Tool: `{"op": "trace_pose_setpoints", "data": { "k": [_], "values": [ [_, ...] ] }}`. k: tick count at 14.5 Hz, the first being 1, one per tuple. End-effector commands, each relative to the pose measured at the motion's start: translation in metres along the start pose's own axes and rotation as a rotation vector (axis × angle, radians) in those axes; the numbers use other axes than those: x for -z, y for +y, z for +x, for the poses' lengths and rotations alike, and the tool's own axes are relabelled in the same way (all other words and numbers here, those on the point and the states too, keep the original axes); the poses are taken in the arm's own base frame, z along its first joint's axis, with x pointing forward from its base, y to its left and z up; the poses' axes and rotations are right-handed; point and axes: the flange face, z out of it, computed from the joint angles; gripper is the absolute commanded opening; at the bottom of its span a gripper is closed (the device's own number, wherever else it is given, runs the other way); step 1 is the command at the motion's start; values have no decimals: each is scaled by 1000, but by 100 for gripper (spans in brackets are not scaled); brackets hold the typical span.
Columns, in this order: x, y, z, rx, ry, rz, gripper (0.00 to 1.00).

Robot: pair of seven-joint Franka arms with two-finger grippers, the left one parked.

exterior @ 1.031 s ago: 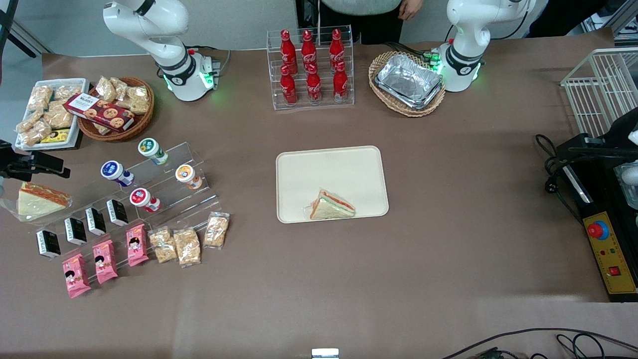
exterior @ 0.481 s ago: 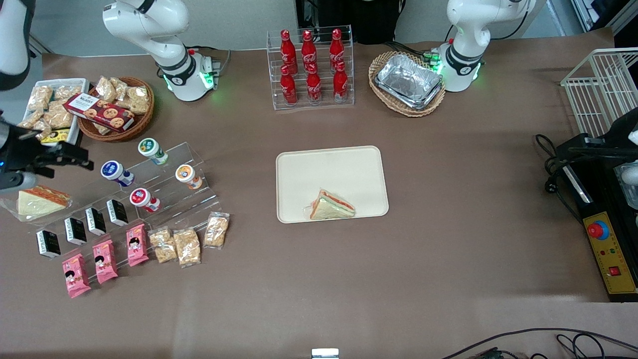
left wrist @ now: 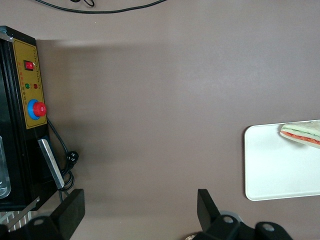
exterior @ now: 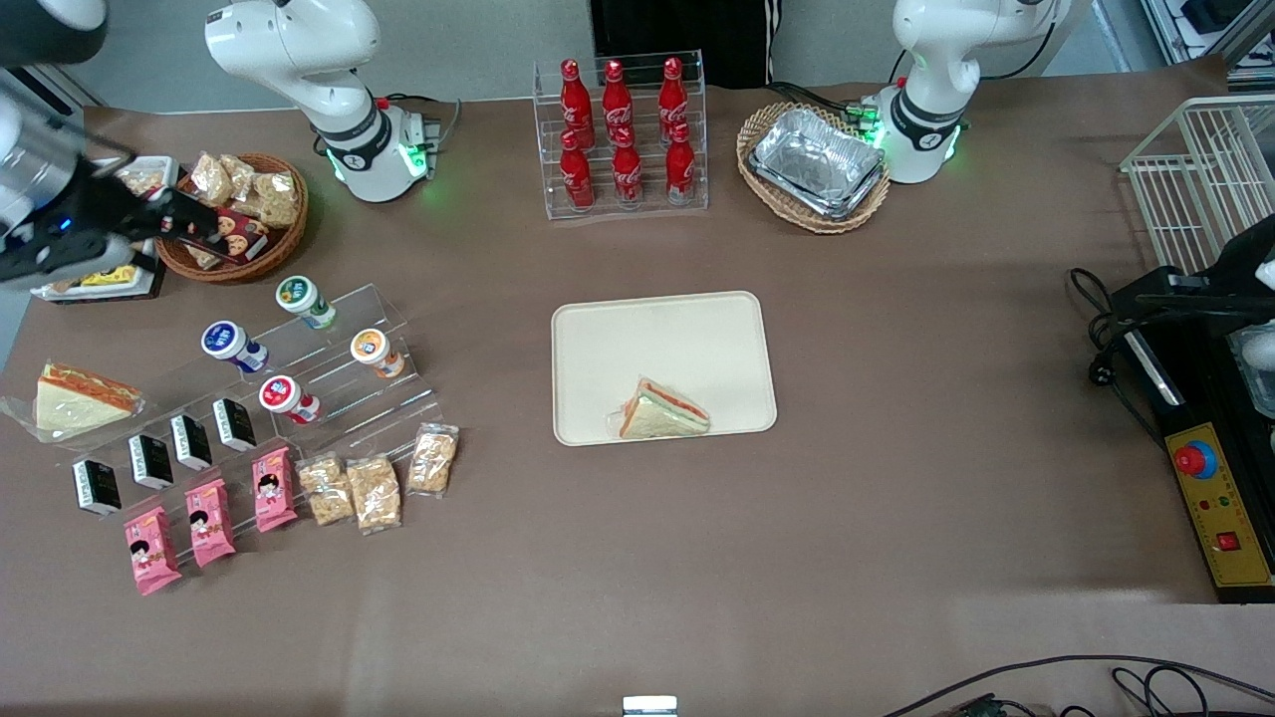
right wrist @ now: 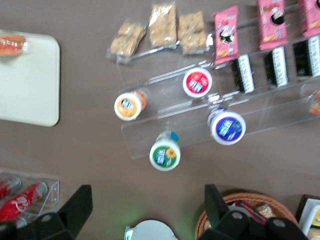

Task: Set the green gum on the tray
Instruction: 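Move the right gripper over the acrylic rack of yogurt bottles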

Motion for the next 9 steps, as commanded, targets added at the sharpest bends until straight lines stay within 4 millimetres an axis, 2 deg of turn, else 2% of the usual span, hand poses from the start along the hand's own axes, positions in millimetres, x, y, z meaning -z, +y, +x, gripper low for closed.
{"op": "trace_pose_setpoints", "data": {
  "k": [1,3,9],
  "values": [
    [-16,-15,-32,12,29,-4,100],
    [-16,-16,-34,11,26,-14,100],
    [-39,-8,-36,7,8,-54,100]
  ]
}}
